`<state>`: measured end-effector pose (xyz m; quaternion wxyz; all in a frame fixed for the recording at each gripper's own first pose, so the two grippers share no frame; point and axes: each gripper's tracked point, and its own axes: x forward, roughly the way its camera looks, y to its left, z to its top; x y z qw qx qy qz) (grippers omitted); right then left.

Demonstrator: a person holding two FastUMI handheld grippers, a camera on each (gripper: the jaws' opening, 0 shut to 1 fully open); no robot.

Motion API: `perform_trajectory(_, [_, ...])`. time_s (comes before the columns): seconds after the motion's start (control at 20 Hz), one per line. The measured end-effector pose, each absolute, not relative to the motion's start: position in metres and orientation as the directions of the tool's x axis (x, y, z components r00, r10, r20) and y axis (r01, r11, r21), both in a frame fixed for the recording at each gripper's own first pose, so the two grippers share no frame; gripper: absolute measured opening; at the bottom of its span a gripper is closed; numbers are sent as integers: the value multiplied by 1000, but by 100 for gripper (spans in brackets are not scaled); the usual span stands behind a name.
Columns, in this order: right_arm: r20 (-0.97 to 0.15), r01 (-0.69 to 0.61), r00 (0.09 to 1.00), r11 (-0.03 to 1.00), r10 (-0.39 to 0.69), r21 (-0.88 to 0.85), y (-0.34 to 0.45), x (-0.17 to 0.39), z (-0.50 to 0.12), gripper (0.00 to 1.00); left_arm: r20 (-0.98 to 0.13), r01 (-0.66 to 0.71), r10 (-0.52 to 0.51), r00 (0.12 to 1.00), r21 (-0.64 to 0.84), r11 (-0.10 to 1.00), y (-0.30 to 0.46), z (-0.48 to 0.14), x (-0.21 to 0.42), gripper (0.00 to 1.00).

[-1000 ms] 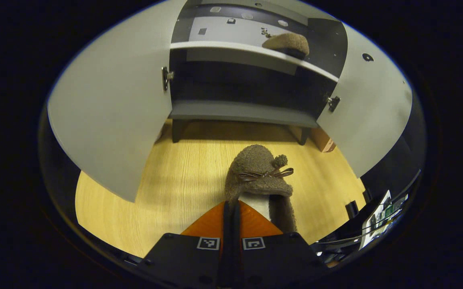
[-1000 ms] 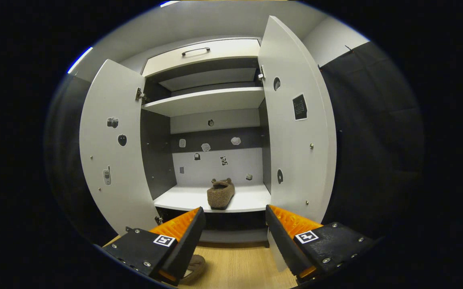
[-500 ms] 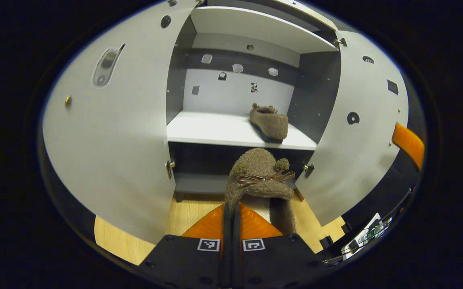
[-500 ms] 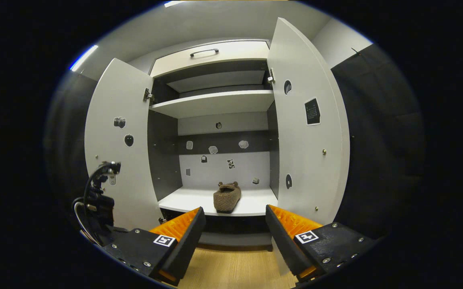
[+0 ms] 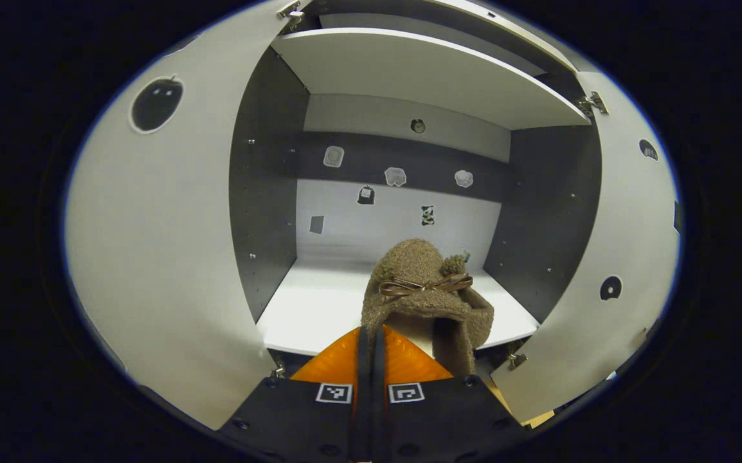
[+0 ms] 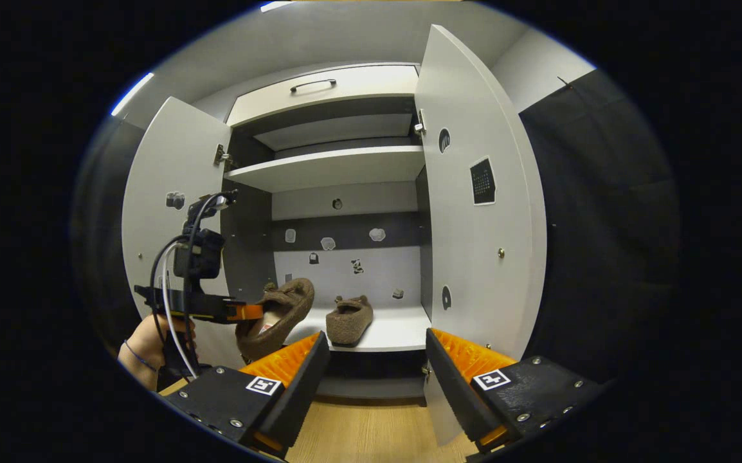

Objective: Grab one shoe with the right hand and put it into the shoe cabinet, grab the other shoe with the left hand and put it into the shoe cabinet; then close the right door with the right hand and the left door with the left hand.

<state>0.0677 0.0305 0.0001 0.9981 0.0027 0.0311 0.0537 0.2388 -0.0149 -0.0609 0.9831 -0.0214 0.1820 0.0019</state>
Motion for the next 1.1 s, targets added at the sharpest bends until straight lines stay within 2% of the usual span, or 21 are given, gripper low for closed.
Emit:
perform_trajectory(0.35, [-47, -100, 994, 995, 101, 15, 28, 80, 8, 93, -387, -56, 40, 921, -30, 998, -1, -71, 322, 6])
perform_trajectory(0.65, [-57, -102, 993, 995, 103, 7, 32, 84, 6, 93, -497, -75, 48, 866, -35, 997, 4, -123, 351, 6])
perform_trajectory(0.85, [-70, -107, 992, 994, 107, 9, 36, 83, 2, 93, -510, -57, 47, 859, -3, 998, 3, -128, 356, 7])
perform_trajectory(0.95, [-74, -106, 991, 994, 107, 15, 39, 78, 1, 93, -490, -47, 51, 870, 19, 999, 2, -122, 355, 13])
perform_trajectory(1.1, [-86, -110, 990, 993, 113, 30, 42, 69, -1, 93, -432, -30, 33, 902, 13, 999, -3, -97, 348, 13])
